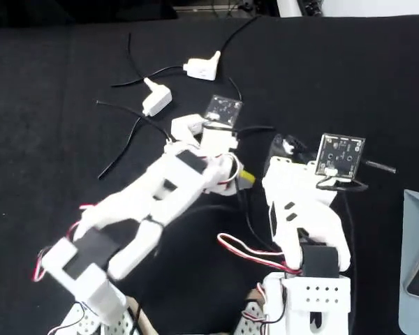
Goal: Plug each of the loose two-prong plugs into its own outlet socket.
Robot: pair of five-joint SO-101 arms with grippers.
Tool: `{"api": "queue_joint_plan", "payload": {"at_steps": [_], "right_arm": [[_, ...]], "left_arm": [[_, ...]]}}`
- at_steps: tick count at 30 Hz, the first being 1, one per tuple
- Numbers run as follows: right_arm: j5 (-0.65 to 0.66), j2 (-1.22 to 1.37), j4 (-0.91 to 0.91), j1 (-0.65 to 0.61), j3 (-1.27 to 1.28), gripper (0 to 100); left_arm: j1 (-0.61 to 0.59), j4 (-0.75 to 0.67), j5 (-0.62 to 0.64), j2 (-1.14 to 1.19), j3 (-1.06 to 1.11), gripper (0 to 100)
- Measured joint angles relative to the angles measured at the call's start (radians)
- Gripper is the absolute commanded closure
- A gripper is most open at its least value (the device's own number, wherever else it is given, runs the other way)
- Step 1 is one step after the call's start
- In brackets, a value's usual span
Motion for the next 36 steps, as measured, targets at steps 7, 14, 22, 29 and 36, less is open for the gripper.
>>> {"api": "queue_joint_plan", "payload": {"at_steps": [7, 14, 22, 29, 36], "right_arm": [[0.0, 0.0, 0.0, 0.0, 0.0, 98.7], [0.0, 0.0, 0.0, 0.0, 0.0, 98.7], [0.0, 0.0, 0.0, 0.0, 0.0, 98.7], [0.0, 0.008, 0.0, 0.0, 0.0, 98.7], [0.0, 0.009, 0.0, 0.0, 0.0, 98.7]], "left_arm": [[0.002, -0.012, 0.003, 0.146, -0.083, 85], [-0.028, 0.043, -0.224, 0.135, -0.084, 88], [-0.051, 0.338, -0.485, -0.058, -0.083, 88], [-0.153, 0.442, -0.856, -0.261, 0.012, 88], [-0.345, 0.259, -1.151, -0.405, 0.304, 76]]}}
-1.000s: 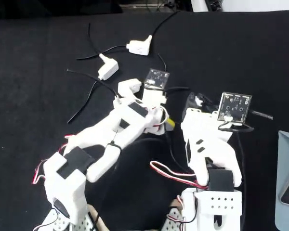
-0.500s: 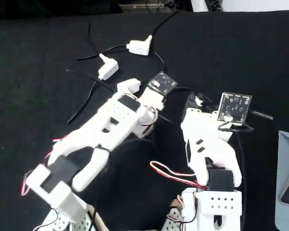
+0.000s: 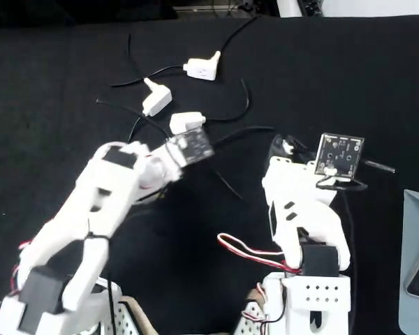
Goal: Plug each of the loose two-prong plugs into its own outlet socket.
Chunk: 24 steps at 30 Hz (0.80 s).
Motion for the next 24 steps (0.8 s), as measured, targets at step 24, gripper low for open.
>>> {"api": "queue_joint_plan", "payload": {"at_steps": [24], "right_arm": [[0.0, 0.0, 0.0, -0.04, 0.0, 98.7]], "left_arm": [[-0.307, -0.443, 0.299, -0.381, 0.374, 71]]}}
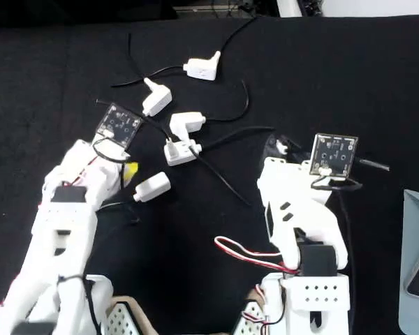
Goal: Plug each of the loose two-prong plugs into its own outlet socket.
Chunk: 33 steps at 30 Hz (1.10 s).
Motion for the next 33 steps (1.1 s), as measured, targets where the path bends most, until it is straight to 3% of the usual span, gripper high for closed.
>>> {"api": "queue_joint_plan", "payload": {"at_steps": [4, 8, 18, 25, 33], "right_arm": [[0.014, 0.0, 0.0, 0.0, 0.0, 98.7], [0.025, 0.0, 0.0, 0.0, 0.0, 98.7], [0.051, 0.0, 0.015, -0.044, 0.0, 98.7], [0.089, 0.0, 0.049, -0.13, 0.0, 98.7], [0.095, 0.0, 0.049, -0.133, 0.0, 98.7]], "left_arm": [[0.032, -0.02, 0.006, 0.152, 0.0, 74], [0.078, 0.014, 0.008, 0.144, 0.0, 75], [0.183, 0.144, 0.026, -0.313, 0.219, 75], [0.15, 0.206, 0.064, -0.609, 0.316, 75], [0.083, 0.133, 0.106, -0.512, 0.264, 75]]}}
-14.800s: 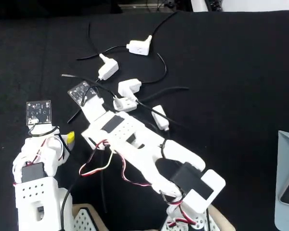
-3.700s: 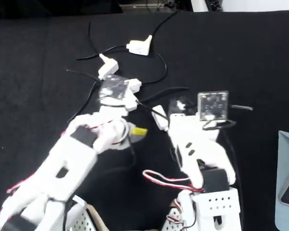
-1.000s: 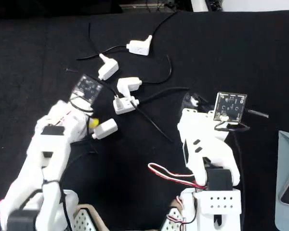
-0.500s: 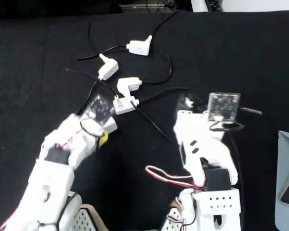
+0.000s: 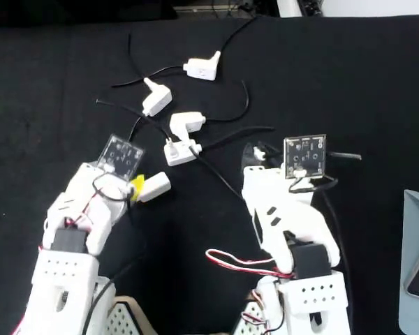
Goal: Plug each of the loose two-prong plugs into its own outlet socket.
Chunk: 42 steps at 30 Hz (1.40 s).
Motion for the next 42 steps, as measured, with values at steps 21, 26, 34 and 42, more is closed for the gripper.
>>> {"api": "queue_joint_plan", "payload": {"at_steps": [21, 26, 34, 42], "right_arm": [[0.031, 0.0, 0.0, 0.0, 0.0, 98.7], [0.058, 0.0, 0.029, -0.008, 0.0, 98.7], [0.068, 0.152, 0.075, -0.155, -0.055, 98.7], [0.066, 0.508, 0.008, -0.325, -0.181, 98.7]], "left_arm": [[0.152, 0.063, -0.002, 0.752, -0.402, 77], [0.204, 0.094, 0.051, 0.569, -0.287, 77], [0.031, 0.133, 0.15, 0.295, -0.193, 77], [-0.163, -0.009, 0.229, 0.242, -0.037, 77]]}}
